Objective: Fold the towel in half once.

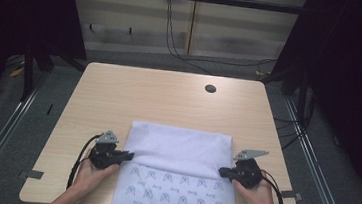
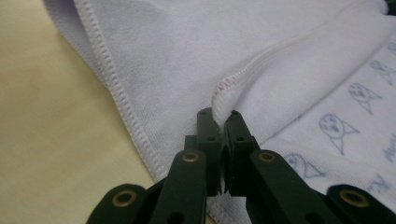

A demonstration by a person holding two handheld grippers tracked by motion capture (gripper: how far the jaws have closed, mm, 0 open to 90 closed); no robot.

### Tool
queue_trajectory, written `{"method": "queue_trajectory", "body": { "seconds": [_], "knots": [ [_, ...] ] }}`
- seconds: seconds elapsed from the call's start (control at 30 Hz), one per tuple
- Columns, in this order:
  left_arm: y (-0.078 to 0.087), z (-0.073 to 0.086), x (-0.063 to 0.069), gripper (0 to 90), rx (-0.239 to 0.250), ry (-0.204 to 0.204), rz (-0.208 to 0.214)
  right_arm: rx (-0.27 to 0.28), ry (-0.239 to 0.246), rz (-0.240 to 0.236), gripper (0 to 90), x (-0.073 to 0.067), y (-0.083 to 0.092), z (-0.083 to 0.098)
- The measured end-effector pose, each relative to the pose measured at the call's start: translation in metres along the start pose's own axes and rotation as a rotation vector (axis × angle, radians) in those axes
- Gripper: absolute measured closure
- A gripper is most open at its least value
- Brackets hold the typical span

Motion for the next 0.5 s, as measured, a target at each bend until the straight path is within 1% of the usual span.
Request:
{"method": "queue_trajectory", "body": {
  "seconds": [0.03, 0.1, 0.17, 0.2, 0.23, 0.27, 0.3, 0.37, 0.47, 0.5],
  "knots": [
    [-0.006, -0.005, -0.006, 87.5, 0.004, 0.011, -0.011, 0.000, 0.000, 0.000, 86.6, 0.000, 0.000, 0.000],
    [-0.017, -0.016, -0.018, 87.5, 0.005, 0.011, -0.042, 0.002, -0.014, 0.009, 86.6, 0.011, -0.006, -0.012],
    [-0.027, -0.027, -0.030, 87.5, 0.005, 0.027, -0.057, -0.001, -0.024, 0.028, 86.6, 0.023, -0.013, -0.025],
    [-0.032, -0.032, -0.035, 87.5, 0.009, 0.033, -0.068, -0.002, -0.032, 0.031, 86.6, 0.029, -0.016, -0.031],
    [-0.036, -0.036, -0.040, 87.5, 0.007, 0.029, -0.078, -0.001, -0.036, 0.051, 86.6, 0.042, -0.022, -0.044],
    [-0.040, -0.041, -0.045, 87.5, 0.014, 0.029, -0.097, -0.001, -0.036, 0.051, 86.6, 0.042, -0.022, -0.044],
    [-0.044, -0.045, -0.050, 87.5, 0.017, 0.022, -0.114, 0.009, -0.040, 0.054, 86.6, 0.049, -0.025, -0.050],
    [-0.053, -0.054, -0.059, 87.5, 0.020, -0.012, -0.163, 0.023, -0.058, 0.068, 86.6, 0.061, -0.031, -0.062],
    [-0.065, -0.066, -0.072, 87.5, 0.018, 0.000, -0.199, 0.042, -0.071, 0.101, 86.5, 0.078, -0.040, -0.078],
    [-0.069, -0.070, -0.075, 87.5, 0.019, -0.009, -0.216, 0.046, -0.068, 0.114, 86.6, 0.084, -0.042, -0.083]
  ]
}}
Point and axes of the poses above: each handheld gripper's, and its own axes: y roughly backward along the jaws, z roughly out of its underside, x roughly to its right, the point moved 7 cm from there along -y, roughly forward along the jaws, and after that the axes turned 12 degrees about -z, right-handed, at the moved point
